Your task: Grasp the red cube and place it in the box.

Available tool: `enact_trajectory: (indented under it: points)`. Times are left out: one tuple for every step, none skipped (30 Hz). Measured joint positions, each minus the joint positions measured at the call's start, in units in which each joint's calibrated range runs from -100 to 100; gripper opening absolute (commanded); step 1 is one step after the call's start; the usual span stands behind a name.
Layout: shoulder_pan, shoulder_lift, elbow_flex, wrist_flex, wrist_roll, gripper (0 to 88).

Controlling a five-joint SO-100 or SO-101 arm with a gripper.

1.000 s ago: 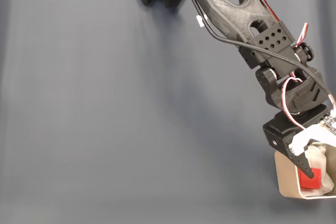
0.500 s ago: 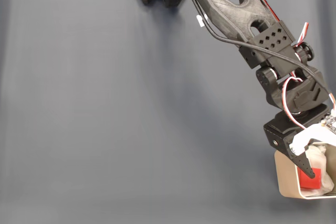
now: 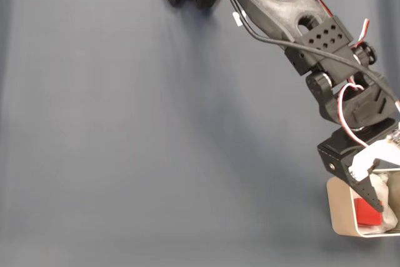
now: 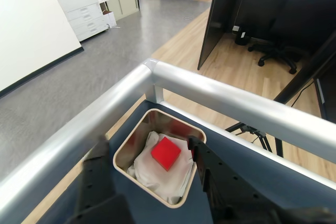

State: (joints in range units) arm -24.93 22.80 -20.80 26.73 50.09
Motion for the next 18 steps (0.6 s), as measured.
enact_trajectory:
  points:
    - [0.22, -1.04, 0.99, 0.0, 0.05, 0.8]
    - [0.67, -2.17, 2.26, 0.0, 0.05, 0.0]
    - [1.11, -3.39, 3.16, 0.0, 0.1, 0.0]
    - [1.78, -4.95, 4.61, 0.0, 0.1, 0.0]
    - [2.52, -6.51, 5.7, 0.0, 0.05, 0.0]
    - [3.56, -8.16, 7.05, 0.0, -0.05, 0.0]
    - [4.75, -10.25, 8.86, 0.0, -0.05, 0.0]
    - [5.93, -12.51, 10.85, 0.0, -0.05, 0.0]
    - [7.12, -14.85, 12.84, 0.0, -0.05, 0.0]
    - [8.53, -17.37, 15.01, 0.0, -0.1, 0.0]
    - [10.01, -20.23, 17.72, 0.0, -0.1, 0.0]
    - [11.42, -23.01, 20.43, 0.0, 0.0, 0.0]
    - [12.83, -26.14, 23.42, 0.0, -0.1, 0.0]
    - [14.32, -29.27, 26.67, 0.0, -0.24, 0.0]
    - [15.58, -32.48, 30.11, 0.0, -0.44, 0.0]
    - [16.77, -35.69, 33.73, 0.0, -0.68, 0.0]
    - [17.8, -39.34, 37.61, 0.0, -0.93, 0.0]
    - [18.84, -42.81, 41.5, 0.0, -1.07, 0.0]
